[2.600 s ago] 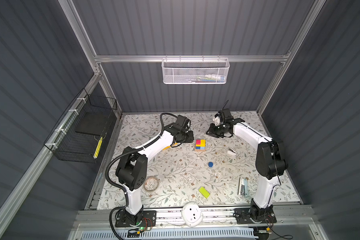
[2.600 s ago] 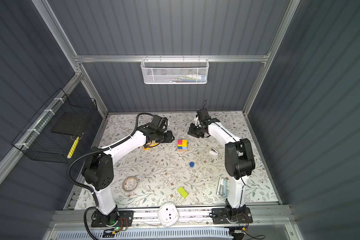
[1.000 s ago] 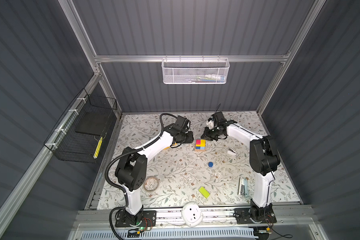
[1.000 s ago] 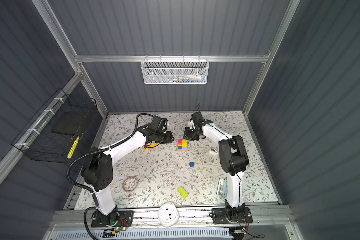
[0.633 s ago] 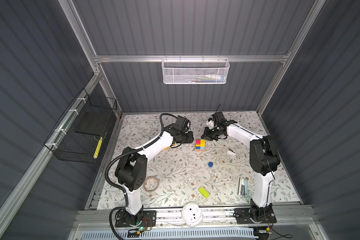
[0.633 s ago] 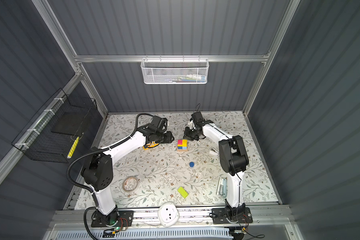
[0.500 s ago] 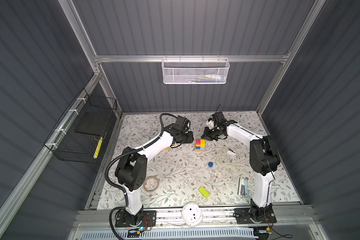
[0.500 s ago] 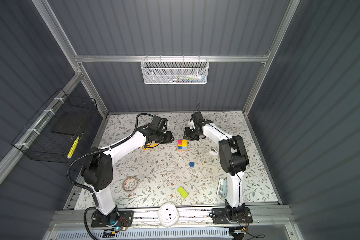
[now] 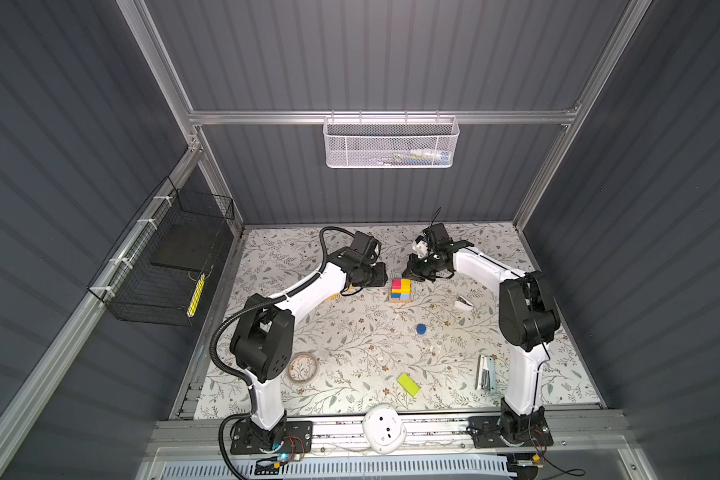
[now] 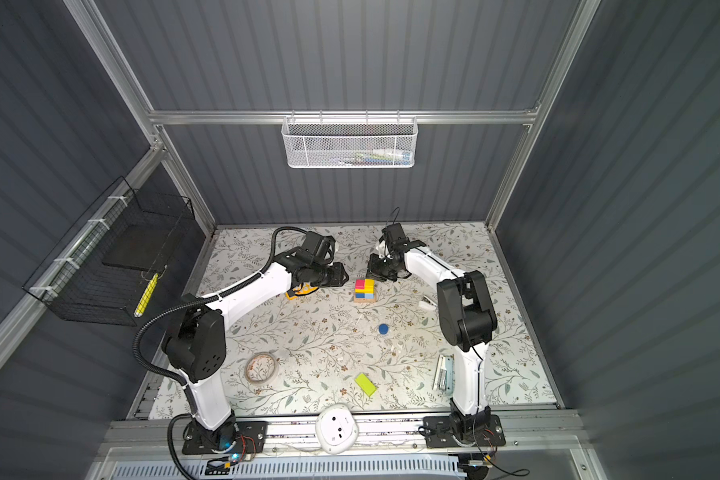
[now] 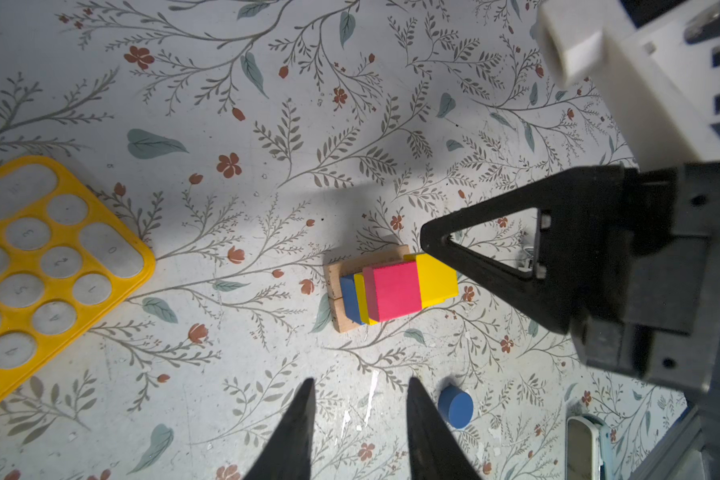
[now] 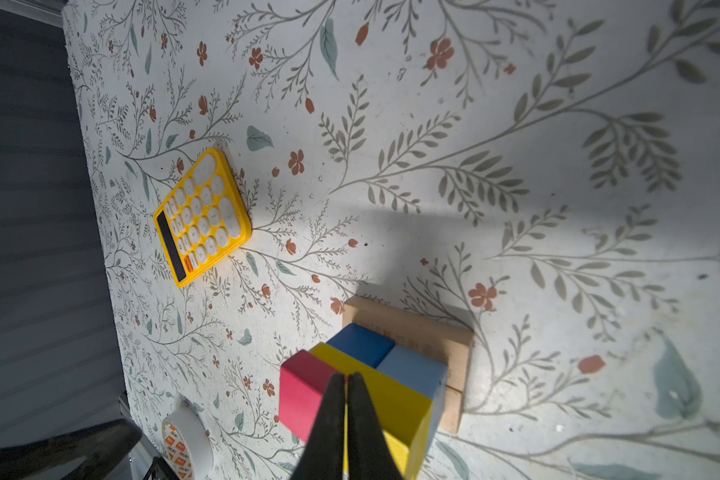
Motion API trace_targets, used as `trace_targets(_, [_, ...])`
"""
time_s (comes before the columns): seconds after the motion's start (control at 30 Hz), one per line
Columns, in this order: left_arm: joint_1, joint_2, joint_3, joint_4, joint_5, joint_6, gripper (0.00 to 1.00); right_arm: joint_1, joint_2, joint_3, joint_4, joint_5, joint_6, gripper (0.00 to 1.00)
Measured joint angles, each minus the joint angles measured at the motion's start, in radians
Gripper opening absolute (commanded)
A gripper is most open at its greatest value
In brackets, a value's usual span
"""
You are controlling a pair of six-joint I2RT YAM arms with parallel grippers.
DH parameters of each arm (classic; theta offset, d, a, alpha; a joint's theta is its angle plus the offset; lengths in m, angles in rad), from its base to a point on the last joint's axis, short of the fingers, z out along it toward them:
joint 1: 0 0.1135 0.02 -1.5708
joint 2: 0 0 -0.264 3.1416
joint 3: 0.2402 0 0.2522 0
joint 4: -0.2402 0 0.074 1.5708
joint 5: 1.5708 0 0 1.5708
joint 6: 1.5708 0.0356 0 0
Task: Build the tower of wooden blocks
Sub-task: 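Open the right gripper to release the yellow cube on the stack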
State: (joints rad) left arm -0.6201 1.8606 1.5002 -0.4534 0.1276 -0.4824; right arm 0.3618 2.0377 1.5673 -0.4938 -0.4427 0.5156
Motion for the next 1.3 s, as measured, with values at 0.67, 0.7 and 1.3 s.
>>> trace_targets(0.67, [0.0,0.0,0.0,0.0,0.0,0.0,0.37,0.002,0.0,-0.002,0.0,-0.003,0.004,0.16])
trace_targets(0.7, [0.0,0.0,0.0,0.0,0.0,0.0,0.37,0.002,0.0,-0.002,0.001,-0.003,0.004,0.16])
trace_targets(1.3, [0.0,0.0,0.0,0.0,0.0,0.0,0.37,0.006,0.0,-0.004,0.008,-0.003,0.004,0.13])
